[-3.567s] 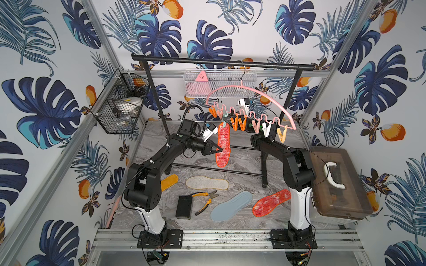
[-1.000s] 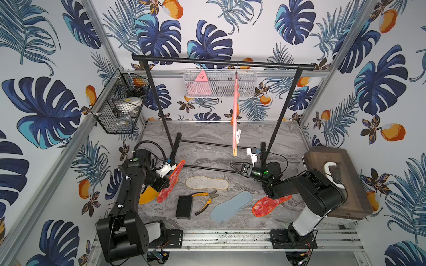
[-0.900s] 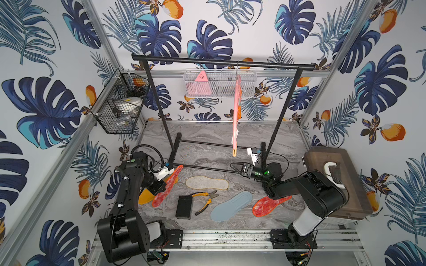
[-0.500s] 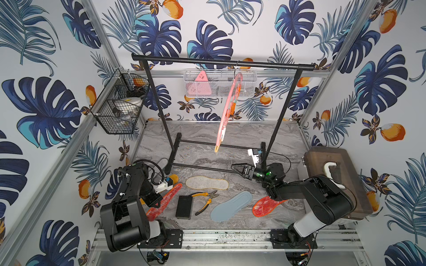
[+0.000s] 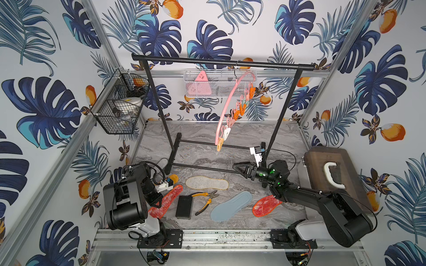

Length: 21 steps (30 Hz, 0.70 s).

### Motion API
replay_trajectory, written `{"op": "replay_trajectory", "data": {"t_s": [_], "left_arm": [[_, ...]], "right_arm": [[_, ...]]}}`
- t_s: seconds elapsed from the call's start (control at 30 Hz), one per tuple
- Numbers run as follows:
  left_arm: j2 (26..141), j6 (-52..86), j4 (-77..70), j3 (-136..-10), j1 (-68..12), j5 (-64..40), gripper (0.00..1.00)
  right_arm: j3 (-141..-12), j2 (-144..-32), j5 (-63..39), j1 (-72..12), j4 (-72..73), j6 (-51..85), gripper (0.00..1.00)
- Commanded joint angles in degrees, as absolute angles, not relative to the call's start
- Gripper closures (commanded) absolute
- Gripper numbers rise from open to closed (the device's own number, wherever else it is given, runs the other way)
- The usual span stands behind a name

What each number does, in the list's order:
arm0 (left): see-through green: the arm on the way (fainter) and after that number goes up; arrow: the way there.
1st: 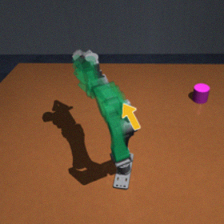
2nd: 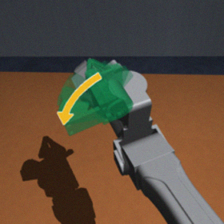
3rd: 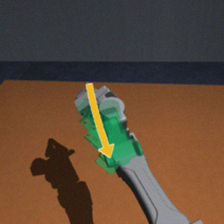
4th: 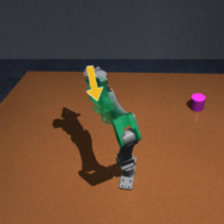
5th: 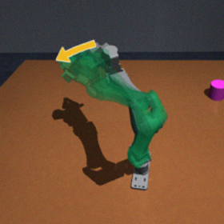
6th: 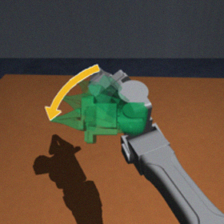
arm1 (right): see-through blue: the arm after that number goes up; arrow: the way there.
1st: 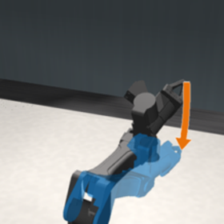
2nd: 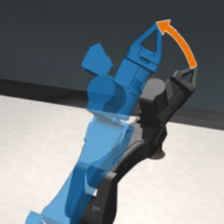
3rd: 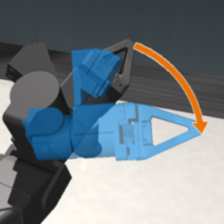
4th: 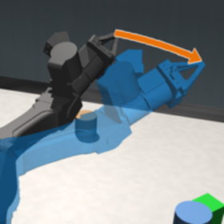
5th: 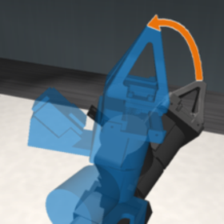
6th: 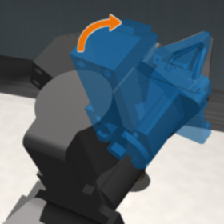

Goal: Take the shoe insoles off the hanger
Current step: Place the insole at the center of the board.

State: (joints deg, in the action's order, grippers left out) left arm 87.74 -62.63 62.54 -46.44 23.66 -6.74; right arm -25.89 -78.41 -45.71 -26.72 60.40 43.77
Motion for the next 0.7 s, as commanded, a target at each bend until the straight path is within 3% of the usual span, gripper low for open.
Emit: {"op": "replay_trajectory", "data": {"t_s": [0.0, 0.3, 0.67], "left_arm": [[87.38, -60.91, 62.82, -47.87, 23.73, -12.23, 0.77], [88.66, -62.74, 66.34, -48.37, 23.73, -15.92, 0.61], [87.45, -62.42, 61.24, -44.87, 23.14, -23.44, 0.58]], "right_arm": [[-26.61, -77.05, -44.62, -26.81, 53.30, 39.53, 0.39], [-27.96, -73.10, -42.65, -27.11, 44.19, 35.39, 0.38], [-28.83, -69.15, -41.23, -27.83, 38.42, 33.26, 0.38]]}}
